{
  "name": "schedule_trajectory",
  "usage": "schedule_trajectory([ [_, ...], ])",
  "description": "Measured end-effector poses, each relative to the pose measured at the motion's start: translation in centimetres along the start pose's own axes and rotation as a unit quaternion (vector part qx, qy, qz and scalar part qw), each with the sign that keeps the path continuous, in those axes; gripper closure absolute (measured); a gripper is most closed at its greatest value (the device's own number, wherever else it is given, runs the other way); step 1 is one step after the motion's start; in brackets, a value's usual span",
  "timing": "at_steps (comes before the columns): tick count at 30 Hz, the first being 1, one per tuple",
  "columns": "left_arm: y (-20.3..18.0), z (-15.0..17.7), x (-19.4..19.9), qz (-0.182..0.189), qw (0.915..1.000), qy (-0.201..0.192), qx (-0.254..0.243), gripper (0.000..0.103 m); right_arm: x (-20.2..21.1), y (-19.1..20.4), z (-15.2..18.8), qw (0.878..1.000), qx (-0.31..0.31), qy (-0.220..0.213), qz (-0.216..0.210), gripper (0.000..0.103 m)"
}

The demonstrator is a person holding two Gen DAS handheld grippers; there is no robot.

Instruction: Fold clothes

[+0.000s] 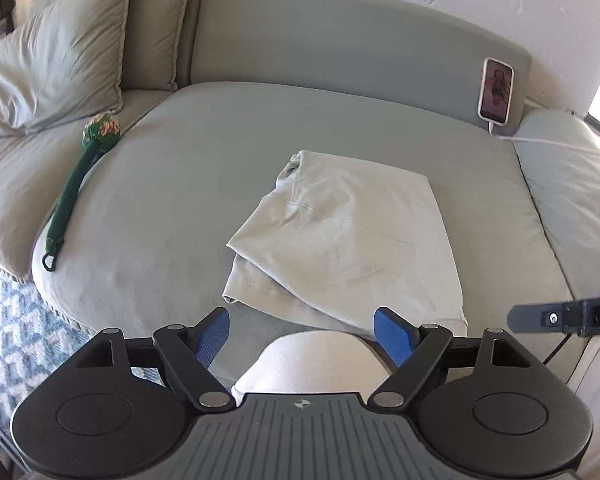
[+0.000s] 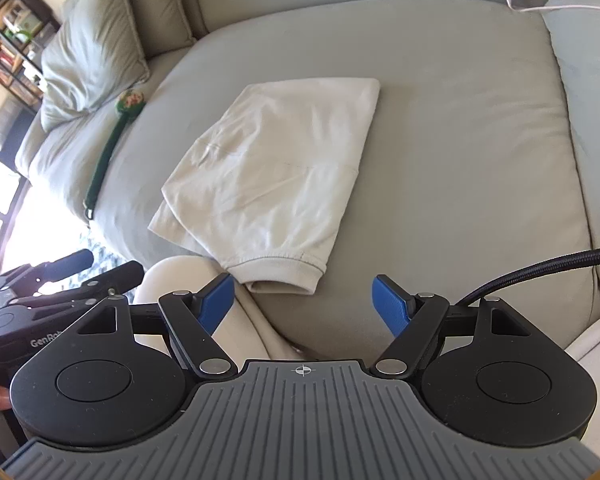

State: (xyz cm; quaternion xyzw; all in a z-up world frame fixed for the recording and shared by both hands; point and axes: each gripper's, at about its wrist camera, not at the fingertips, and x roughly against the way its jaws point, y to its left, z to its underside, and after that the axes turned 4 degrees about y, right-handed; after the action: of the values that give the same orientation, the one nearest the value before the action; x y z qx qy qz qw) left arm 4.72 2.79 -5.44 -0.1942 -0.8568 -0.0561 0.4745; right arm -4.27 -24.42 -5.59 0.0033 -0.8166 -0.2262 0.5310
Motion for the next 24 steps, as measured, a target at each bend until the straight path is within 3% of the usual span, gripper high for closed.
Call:
schedule_trajectory([
  [4, 3.7, -2.8, -3.2, 0.005, 0.9994, 0.005, 0.034, 0.023, -1.7, -1.6, -1.3, 0.999, -0.037, 0.008, -0.017, 0.025],
  [8, 5.6, -5.5, -6.7, 0.012, 0.9994, 0.008, 0.032, 0.02, -4.1, -3.6, -3.1, 0.996, -0.079, 0.006, -0.047, 0.025],
  [11, 6.8, -7.1, -9.8, 0.066, 0.9963, 0.031, 0.044, 0.018, -6.2, -5.5, -4.7, 0.991, -0.116, 0.001, -0.073, 0.028],
  [17, 8.1, -8.5, -15.4, 0.139, 0.9836, 0.093, 0.067, 0.019, -11.1, -9.0, -7.1, 0.972, -0.194, 0.004, -0.135, 0.032],
  [19, 7.9, -9.0, -16.0, 0.163, 0.9808, 0.091, 0.055, 0.02, -12.1, -9.4, -7.8, 0.968, -0.2, -0.003, -0.151, 0.032],
  [22, 7.5, -9.7, -17.0, 0.222, 0.9676, 0.11, 0.048, 0.02, -13.4, -9.3, -9.1, 0.969, -0.193, -0.008, -0.152, 0.032],
  [24, 7.1, -9.9, -17.8, 0.242, 0.9621, 0.118, 0.042, 0.02, -14.3, -9.3, -10.1, 0.969, -0.191, -0.01, -0.154, 0.033],
])
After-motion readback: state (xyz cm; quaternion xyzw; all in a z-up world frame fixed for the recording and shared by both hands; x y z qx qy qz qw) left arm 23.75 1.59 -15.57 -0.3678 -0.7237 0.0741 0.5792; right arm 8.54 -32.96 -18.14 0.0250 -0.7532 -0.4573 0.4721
